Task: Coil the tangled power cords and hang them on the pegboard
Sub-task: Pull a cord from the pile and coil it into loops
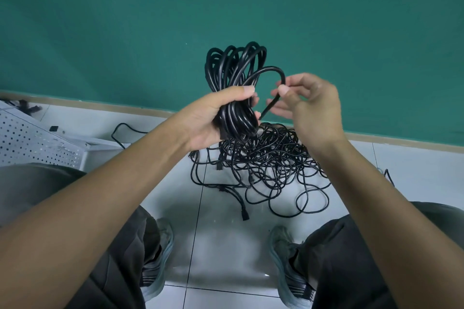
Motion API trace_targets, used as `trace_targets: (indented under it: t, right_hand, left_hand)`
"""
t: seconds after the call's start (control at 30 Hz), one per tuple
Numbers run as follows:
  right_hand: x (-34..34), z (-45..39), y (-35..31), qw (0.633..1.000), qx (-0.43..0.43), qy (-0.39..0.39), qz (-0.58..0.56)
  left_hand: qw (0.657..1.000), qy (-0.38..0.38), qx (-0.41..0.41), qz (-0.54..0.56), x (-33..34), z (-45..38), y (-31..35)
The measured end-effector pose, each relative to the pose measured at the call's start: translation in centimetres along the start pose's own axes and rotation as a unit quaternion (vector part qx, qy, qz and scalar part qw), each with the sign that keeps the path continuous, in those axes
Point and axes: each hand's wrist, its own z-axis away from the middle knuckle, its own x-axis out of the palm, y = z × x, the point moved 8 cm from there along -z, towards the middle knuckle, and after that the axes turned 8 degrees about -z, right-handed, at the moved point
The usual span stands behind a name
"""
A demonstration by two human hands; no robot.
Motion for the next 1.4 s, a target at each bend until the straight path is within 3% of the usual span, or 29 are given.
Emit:
trace_targets:
  t: [0.27, 0.53, 0.9, 1.1, 1.2, 1.4]
  right_hand:
    - [-0.6, -0.1, -1.9, 0.998, -0.052, 0.028, -0.035]
    - [-1.0, -0.1, -1.9, 0.996, -0.05, 0.061, -0.028]
    - [-0.4, -0.2, -1.2, 0.999, -0.042, 0.021, 0.008]
    - [-0.1, 0.0, -2.1, 0.995, -0.084, 0.026, 0.048]
    - [-0.1, -0.3, -2.0, 0.995, -0.079, 0.028, 0.048]
    - [1.7, 0.5, 1.2, 0.993, 0.085, -0.037, -0.078]
  left_hand:
    - [0.995, 0.02, -0.02, -0.097, 0.2, 0.0, -0.7]
    - [0.987, -0.034, -0.018, -0.154, 1.3, 0.4, -0.7]
    - [0.983, -0.06, -0.025, -0.169, 1.8, 0.3, -1.6]
    - [0.994, -0.08, -0.029, -0.067, 2.1, 0.1, -2.2]
    - [0.992, -0.128, -0.01, 0.014, 2.8, -0.2, -2.4]
    - [0.989, -0.112, 0.02, 0.091, 2.5, -0.7, -1.7]
